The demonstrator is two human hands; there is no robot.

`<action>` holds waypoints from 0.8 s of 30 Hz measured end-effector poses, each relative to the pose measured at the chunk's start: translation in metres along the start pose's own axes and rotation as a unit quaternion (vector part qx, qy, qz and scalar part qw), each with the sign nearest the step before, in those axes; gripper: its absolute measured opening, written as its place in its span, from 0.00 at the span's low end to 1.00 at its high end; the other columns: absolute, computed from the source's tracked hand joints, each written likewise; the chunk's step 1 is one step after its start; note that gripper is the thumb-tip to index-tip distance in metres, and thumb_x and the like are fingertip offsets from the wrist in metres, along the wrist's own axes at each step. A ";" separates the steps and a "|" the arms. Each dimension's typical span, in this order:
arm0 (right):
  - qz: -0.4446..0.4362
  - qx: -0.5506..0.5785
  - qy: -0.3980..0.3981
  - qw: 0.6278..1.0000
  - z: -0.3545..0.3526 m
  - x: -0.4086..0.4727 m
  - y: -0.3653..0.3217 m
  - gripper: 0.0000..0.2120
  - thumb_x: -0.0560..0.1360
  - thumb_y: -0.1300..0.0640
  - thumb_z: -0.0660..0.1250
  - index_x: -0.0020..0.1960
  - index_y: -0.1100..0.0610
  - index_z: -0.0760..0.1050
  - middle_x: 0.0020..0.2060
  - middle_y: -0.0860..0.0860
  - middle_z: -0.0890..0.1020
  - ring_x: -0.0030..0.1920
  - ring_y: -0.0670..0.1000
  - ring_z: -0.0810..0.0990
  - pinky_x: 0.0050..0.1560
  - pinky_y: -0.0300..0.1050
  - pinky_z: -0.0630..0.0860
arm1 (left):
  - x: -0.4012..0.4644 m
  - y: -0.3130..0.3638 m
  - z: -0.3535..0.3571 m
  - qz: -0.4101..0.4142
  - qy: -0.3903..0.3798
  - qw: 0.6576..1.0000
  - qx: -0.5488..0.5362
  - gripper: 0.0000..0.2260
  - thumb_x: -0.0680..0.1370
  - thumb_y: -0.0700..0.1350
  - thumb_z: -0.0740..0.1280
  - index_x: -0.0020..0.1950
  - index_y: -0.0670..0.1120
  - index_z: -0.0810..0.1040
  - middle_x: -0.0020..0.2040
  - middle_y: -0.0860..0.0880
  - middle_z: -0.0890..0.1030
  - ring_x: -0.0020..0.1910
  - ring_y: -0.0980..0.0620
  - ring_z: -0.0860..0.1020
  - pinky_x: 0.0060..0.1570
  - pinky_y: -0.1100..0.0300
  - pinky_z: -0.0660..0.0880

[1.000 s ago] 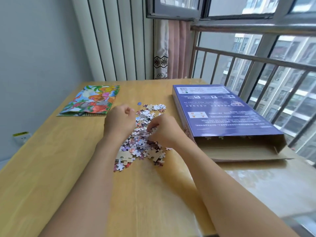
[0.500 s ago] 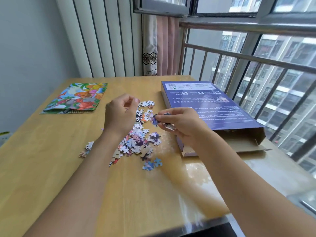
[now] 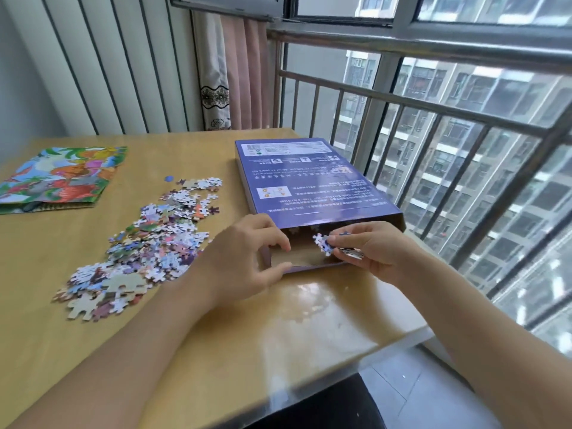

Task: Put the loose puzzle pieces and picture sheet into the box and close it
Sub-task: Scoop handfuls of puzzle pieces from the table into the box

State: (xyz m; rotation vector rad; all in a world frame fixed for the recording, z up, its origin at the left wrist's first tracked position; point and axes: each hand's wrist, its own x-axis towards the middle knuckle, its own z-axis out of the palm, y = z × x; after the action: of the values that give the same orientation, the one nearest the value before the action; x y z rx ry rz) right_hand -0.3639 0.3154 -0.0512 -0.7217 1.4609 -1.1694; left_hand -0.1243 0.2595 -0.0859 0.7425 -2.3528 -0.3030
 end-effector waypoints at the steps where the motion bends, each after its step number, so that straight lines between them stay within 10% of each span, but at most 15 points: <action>1: 0.004 0.005 0.007 1.000 -0.002 0.003 -0.001 0.04 0.69 0.72 0.75 0.44 0.67 0.83 0.41 0.59 0.86 0.39 0.51 0.86 0.38 0.37 0.82 | -0.001 0.001 0.001 0.003 -0.010 1.000 0.008 0.11 0.72 0.57 0.72 0.51 0.55 0.82 0.45 0.57 0.74 0.43 0.60 0.74 0.43 0.63 0.71; 7: 0.041 0.108 0.021 0.993 0.014 0.022 -0.005 0.10 0.77 0.74 0.65 0.57 0.67 0.77 0.47 0.60 0.82 0.45 0.53 0.83 0.37 0.40 0.83 | -0.003 0.004 0.005 0.015 -0.066 0.996 0.052 0.10 0.72 0.58 0.70 0.48 0.57 0.86 0.41 0.58 0.72 0.37 0.61 0.72 0.38 0.68 0.67; 13: 0.045 0.304 0.017 0.951 0.024 0.026 -0.012 0.13 0.78 0.72 0.55 0.59 0.61 0.70 0.60 0.58 0.79 0.58 0.56 0.81 0.62 0.54 0.76 | -0.002 0.005 0.003 0.014 -0.085 0.996 0.030 0.03 0.74 0.49 0.75 0.46 0.56 0.86 0.40 0.58 0.74 0.35 0.62 0.73 0.38 0.63 0.72; 16: 0.033 0.252 0.011 0.967 0.020 0.027 -0.008 0.17 0.78 0.68 0.58 0.64 0.58 0.72 0.62 0.52 0.80 0.62 0.51 0.79 0.72 0.51 0.68 | -0.002 0.004 0.003 0.012 -0.087 0.996 0.019 0.03 0.74 0.49 0.74 0.46 0.55 0.87 0.39 0.58 0.75 0.35 0.62 0.74 0.38 0.63 0.72; 24: -0.061 -0.077 -0.016 0.995 -0.021 0.010 0.009 0.22 0.79 0.72 0.57 0.63 0.54 0.80 0.64 0.51 0.81 0.60 0.45 0.80 0.57 0.38 0.77 | -0.001 0.003 0.004 0.009 -0.091 0.996 0.004 0.02 0.74 0.49 0.74 0.45 0.56 0.87 0.35 0.59 0.72 0.33 0.64 0.71 0.36 0.60 0.73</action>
State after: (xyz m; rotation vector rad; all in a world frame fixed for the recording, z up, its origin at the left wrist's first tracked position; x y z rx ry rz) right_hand -0.3853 0.3150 -0.0647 -0.9426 1.5094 -1.1398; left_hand -0.1277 0.2630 -0.0886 0.7239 -2.5317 -0.3671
